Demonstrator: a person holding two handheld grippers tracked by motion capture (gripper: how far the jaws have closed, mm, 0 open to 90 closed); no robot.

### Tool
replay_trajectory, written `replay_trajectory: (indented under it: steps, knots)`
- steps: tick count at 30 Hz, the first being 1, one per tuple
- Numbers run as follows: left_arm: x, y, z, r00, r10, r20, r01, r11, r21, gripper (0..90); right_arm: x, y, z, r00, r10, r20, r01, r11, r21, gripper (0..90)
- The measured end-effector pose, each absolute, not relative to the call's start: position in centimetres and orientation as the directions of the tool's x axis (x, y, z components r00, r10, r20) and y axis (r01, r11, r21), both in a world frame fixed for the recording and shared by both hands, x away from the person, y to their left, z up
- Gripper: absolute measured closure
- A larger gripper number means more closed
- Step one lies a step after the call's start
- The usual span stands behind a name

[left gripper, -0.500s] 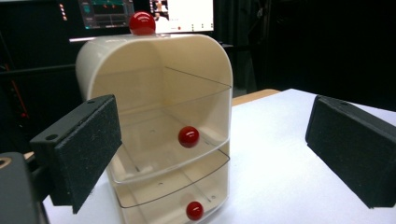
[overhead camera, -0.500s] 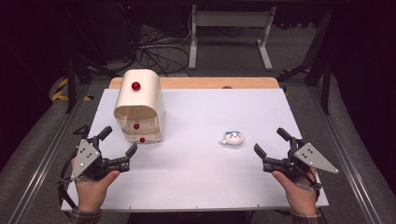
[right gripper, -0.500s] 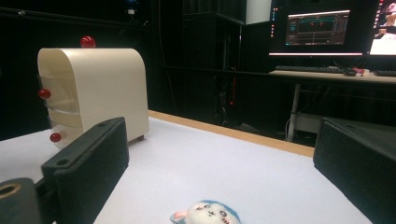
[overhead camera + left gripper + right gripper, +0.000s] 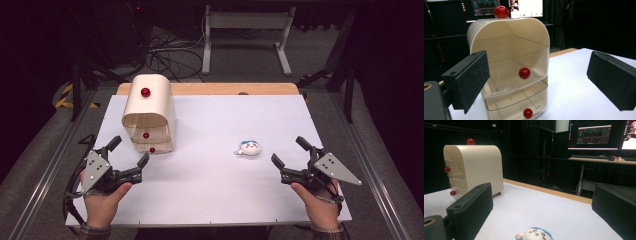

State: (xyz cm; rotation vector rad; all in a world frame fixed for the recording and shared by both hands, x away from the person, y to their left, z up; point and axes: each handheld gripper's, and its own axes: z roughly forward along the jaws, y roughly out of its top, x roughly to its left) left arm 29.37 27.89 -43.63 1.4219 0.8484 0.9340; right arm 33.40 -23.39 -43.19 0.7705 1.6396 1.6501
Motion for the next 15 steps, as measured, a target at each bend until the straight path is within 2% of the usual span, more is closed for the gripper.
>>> replay_trajectory:
  steps: [6, 9, 15]
  knots:
    - [29.30, 27.24, -43.78, 0.374, 0.926, 0.048, -0.026, -0.041, 0.999, 6.3, 33.44, -23.35, -43.12, -0.593, 0.804, -0.047, -0.055, 0.017, 0.998, 4.4]
    - [29.36, 27.05, -43.90, 0.348, 0.937, 0.043, -0.015, -0.040, 0.999, 9.7, 33.47, -23.39, -43.10, -0.594, 0.803, -0.047, -0.057, 0.017, 0.998, 4.4]
    - [29.33, 26.78, -43.98, 0.337, 0.941, 0.025, -0.006, -0.024, 1.000, 12.5, 33.51, -23.47, -43.13, -0.593, 0.804, -0.043, -0.052, 0.015, 0.999, 4.4]
